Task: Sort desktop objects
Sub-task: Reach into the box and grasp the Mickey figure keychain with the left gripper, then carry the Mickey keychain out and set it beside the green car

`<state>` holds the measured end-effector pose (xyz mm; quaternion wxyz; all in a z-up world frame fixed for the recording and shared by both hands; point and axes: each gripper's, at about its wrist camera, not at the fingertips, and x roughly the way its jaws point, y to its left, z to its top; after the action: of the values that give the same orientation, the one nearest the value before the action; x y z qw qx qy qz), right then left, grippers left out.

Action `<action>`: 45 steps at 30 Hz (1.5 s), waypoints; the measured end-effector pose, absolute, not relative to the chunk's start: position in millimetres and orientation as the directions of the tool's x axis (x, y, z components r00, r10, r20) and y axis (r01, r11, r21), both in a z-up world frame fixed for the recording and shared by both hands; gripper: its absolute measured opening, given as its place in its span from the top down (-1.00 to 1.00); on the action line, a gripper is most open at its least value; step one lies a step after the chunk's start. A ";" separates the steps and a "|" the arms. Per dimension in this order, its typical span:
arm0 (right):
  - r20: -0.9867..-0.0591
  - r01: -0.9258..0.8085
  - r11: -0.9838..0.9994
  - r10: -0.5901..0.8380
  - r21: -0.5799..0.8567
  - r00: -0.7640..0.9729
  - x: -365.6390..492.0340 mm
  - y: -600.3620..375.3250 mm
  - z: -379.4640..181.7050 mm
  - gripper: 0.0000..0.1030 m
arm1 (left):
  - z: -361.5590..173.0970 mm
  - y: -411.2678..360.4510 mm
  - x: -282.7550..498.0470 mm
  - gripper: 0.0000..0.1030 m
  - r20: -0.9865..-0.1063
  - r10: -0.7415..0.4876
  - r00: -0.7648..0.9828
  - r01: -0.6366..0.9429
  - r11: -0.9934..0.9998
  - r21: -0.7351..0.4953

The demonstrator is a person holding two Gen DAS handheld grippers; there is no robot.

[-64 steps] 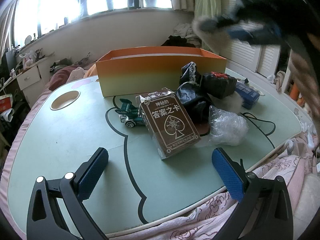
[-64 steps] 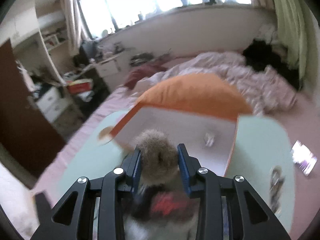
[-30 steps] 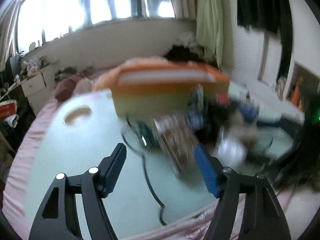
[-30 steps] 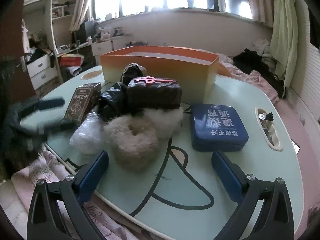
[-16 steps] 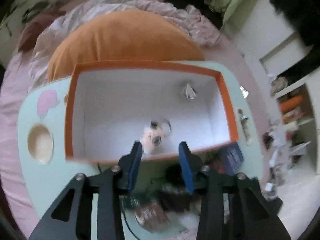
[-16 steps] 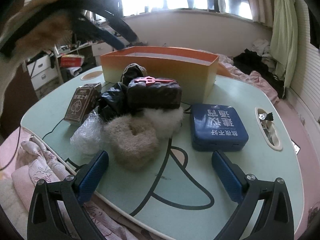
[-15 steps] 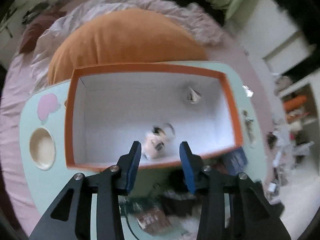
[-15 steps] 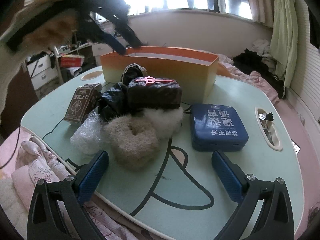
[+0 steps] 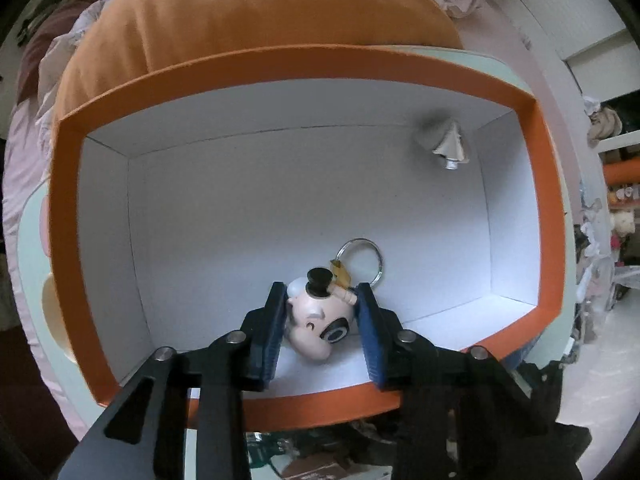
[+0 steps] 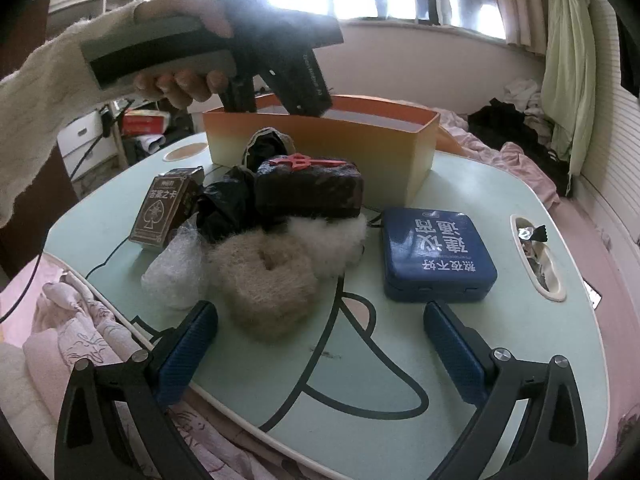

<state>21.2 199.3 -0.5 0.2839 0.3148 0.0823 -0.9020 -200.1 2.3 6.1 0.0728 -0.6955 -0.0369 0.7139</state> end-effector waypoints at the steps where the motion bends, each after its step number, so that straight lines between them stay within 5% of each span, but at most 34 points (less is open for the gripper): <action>1: -0.614 0.564 -0.826 -0.459 0.028 -0.642 22.1 198.9 -1.3 -1.00 | 5.1 -0.1 -199.3 0.31 -0.987 0.157 -0.039 -0.059 -0.986 -0.155; 15: -0.613 0.564 -0.826 -0.460 0.029 -0.643 22.8 199.8 -2.7 -1.00 | 101.5 -28.0 -114.7 0.31 -0.840 0.421 -0.341 -0.191 -0.906 -0.377; 20: -0.612 0.564 -0.826 -0.460 0.029 -0.643 23.0 200.2 -3.0 -1.00 | 76.4 -30.7 -80.5 0.30 -0.828 0.426 -0.365 -0.138 -0.904 -0.405; 24: -0.612 0.564 -0.825 -0.461 0.030 -0.643 23.4 200.3 -3.3 -1.00 | 61.3 -30.6 -63.4 0.05 -0.786 0.449 -0.424 -0.120 -0.888 -0.443; 35: -0.610 0.563 -0.826 -0.461 0.030 -0.644 24.0 201.6 -3.8 -1.00 | 71.3 -32.0 30.4 -0.30 -0.732 0.249 -0.634 -0.135 -0.968 -0.212; 42: -0.591 0.554 -0.830 -0.480 0.066 -0.649 21.8 204.4 0.2 -0.98 | 13.3 -19.6 83.1 -0.37 -0.766 0.320 -0.557 -0.198 -0.947 -0.252; 45: -0.549 0.558 -0.824 -0.515 0.104 -0.658 24.1 214.3 8.7 -0.80 | 8.3 -5.1 87.1 -0.39 -0.742 0.280 -0.610 -0.198 -0.960 -0.199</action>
<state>24.1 214.3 8.7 0.2948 0.2899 0.0366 -0.9098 87.1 -5.1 8.3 0.1333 -0.4212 -0.0484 0.8958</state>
